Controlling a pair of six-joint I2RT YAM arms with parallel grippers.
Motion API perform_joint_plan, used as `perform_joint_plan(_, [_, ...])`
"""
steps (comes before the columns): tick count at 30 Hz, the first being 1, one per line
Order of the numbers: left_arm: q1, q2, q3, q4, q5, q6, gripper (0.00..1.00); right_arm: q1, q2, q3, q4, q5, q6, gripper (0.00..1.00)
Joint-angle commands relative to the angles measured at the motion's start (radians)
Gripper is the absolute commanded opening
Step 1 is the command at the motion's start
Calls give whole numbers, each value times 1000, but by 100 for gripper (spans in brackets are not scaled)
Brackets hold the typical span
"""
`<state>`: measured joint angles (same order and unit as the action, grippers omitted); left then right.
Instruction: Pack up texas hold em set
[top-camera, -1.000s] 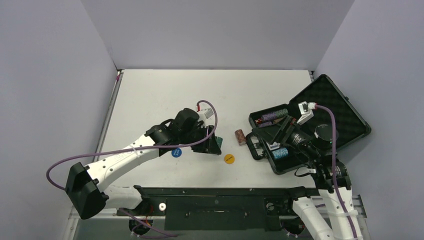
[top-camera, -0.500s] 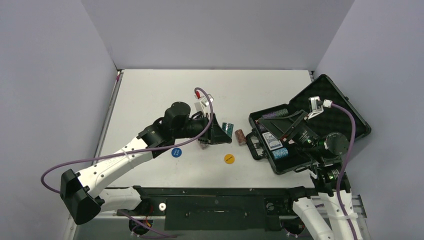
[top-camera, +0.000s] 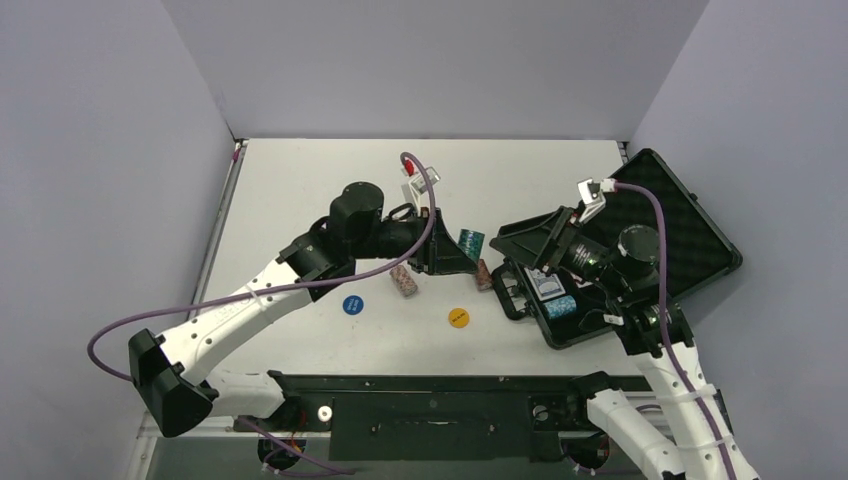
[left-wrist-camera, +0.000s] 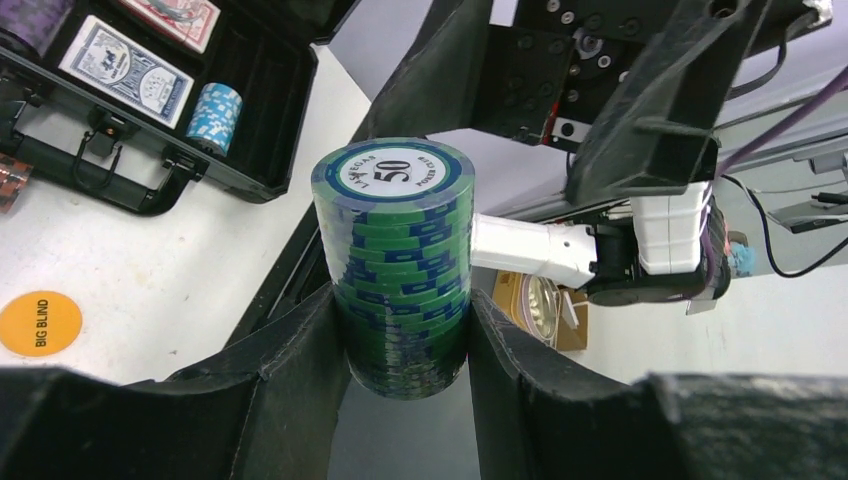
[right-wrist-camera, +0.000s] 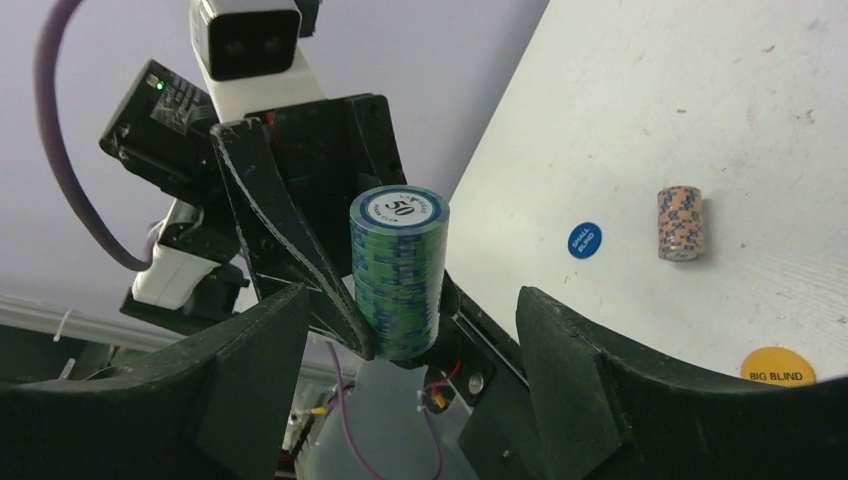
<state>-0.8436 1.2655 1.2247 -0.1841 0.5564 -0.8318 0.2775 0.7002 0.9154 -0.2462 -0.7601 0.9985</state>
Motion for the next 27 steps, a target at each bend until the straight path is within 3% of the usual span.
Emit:
perform_joint_plan(1, [-8, 3, 75, 66, 68, 23, 0, 65, 27, 44, -7, -15, -66, 70])
perform_joint_plan(12, [-22, 25, 103, 46, 78, 29, 0, 224, 89, 41, 62, 130, -63, 66])
perform_joint_plan(22, [-24, 23, 111, 29, 79, 44, 0, 245, 88, 34, 59, 219, -67, 49])
perform_joint_plan(27, [-25, 19, 110, 38, 69, 41, 0, 246, 67, 23, 68, 242, -50, 53])
